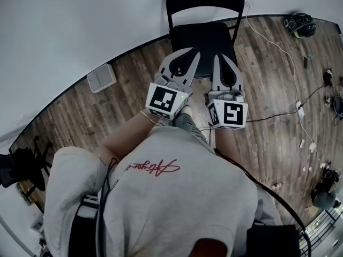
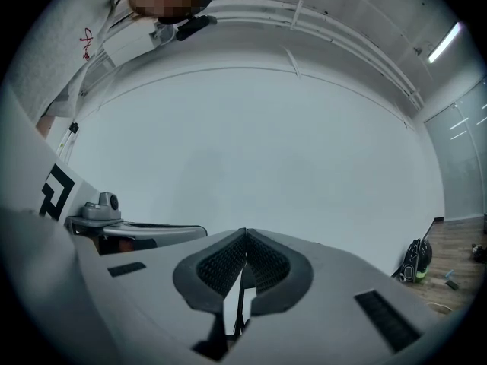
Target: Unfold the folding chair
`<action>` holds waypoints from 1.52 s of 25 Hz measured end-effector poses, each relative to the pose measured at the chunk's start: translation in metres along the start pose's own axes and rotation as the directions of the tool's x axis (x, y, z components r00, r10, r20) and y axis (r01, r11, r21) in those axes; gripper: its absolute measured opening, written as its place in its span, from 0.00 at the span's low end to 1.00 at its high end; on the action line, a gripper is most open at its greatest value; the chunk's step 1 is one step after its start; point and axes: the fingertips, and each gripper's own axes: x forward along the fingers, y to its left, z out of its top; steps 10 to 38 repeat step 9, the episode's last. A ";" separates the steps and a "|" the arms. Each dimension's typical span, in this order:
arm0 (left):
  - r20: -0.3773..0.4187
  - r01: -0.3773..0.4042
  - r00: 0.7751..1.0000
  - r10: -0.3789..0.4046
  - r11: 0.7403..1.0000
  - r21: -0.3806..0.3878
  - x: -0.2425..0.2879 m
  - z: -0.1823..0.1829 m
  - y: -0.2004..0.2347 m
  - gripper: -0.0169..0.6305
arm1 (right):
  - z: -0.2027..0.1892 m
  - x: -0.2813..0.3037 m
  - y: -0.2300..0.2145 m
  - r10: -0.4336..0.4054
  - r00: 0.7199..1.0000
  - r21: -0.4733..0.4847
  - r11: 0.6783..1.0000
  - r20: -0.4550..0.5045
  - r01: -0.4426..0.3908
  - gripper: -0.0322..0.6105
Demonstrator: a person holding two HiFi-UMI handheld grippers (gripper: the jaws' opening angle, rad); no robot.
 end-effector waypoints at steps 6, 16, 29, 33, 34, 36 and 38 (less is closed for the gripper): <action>0.007 -0.001 1.000 0.001 1.000 0.002 -0.002 0.004 0.001 0.07 | 0.005 -0.002 0.004 0.015 1.000 -0.019 1.000 0.014 -0.014 0.08; 0.011 -0.001 1.000 0.001 1.000 0.008 -0.004 0.005 0.001 0.06 | 0.006 -0.004 0.004 0.009 1.000 -0.019 1.000 0.017 -0.009 0.08; 0.011 -0.001 1.000 0.001 1.000 0.008 -0.004 0.005 0.001 0.06 | 0.006 -0.004 0.004 0.009 1.000 -0.019 1.000 0.017 -0.009 0.08; 0.011 -0.001 1.000 0.001 1.000 0.008 -0.004 0.005 0.001 0.06 | 0.006 -0.004 0.004 0.009 1.000 -0.019 1.000 0.017 -0.009 0.08; 0.011 -0.001 1.000 0.001 1.000 0.008 -0.004 0.005 0.001 0.06 | 0.006 -0.004 0.004 0.009 1.000 -0.019 1.000 0.017 -0.009 0.08; 0.011 -0.001 1.000 0.001 1.000 0.008 -0.004 0.005 0.001 0.06 | 0.006 -0.004 0.004 0.009 1.000 -0.019 1.000 0.017 -0.009 0.08; 0.011 -0.001 1.000 0.001 1.000 0.008 -0.004 0.005 0.001 0.06 | 0.006 -0.004 0.004 0.009 1.000 -0.019 1.000 0.017 -0.009 0.08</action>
